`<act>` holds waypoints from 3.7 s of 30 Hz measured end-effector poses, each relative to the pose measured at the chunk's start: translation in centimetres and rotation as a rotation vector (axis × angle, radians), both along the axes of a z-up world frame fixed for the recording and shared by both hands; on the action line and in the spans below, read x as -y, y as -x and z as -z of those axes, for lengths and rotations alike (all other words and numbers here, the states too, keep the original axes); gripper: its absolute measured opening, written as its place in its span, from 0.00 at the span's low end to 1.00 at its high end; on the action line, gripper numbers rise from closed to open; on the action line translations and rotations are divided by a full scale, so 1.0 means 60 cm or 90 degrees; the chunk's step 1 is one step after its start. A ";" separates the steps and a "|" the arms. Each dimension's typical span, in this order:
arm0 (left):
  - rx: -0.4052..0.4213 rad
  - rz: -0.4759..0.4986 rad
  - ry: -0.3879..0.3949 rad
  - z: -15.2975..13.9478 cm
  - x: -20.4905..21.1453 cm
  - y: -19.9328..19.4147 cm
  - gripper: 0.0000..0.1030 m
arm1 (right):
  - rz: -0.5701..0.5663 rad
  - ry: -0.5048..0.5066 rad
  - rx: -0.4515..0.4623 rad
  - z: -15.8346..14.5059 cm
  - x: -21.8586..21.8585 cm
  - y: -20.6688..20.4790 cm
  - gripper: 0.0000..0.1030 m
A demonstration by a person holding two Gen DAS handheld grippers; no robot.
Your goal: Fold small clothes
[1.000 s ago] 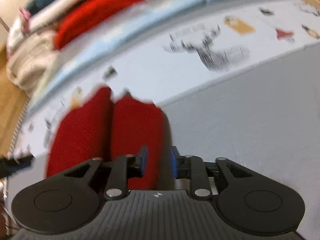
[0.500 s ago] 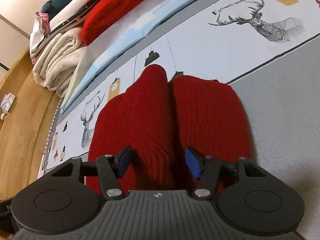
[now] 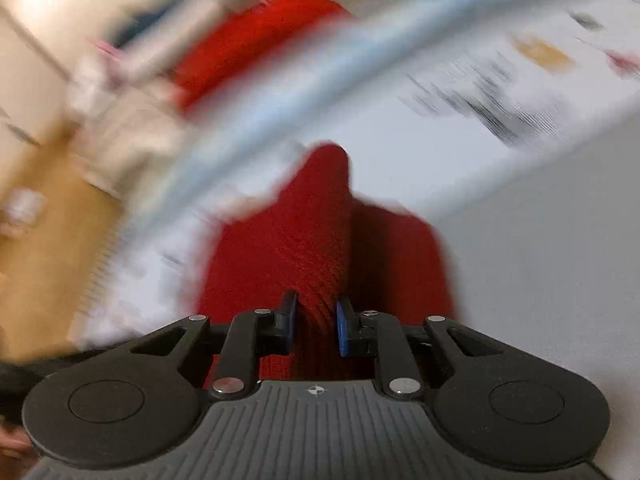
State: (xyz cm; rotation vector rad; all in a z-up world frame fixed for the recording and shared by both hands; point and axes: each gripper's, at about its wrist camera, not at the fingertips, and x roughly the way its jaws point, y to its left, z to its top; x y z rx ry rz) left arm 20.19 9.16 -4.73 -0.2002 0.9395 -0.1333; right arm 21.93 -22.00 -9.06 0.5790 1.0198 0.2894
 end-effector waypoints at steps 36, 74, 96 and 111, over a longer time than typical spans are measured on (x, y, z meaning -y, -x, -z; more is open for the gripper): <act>-0.059 0.153 -0.159 0.027 0.061 0.075 0.74 | -0.160 0.169 -0.014 -0.008 -0.001 0.044 0.59; 0.098 -0.043 -0.096 -0.038 0.140 0.369 0.90 | -0.077 0.281 0.156 -0.137 -0.060 0.352 0.94; 0.085 -0.038 -0.089 -0.029 0.143 0.356 0.90 | -0.089 0.281 0.159 -0.133 -0.075 0.343 0.94; 0.084 -0.038 -0.087 -0.027 0.143 0.355 0.90 | -0.090 0.281 0.157 -0.130 -0.071 0.342 0.94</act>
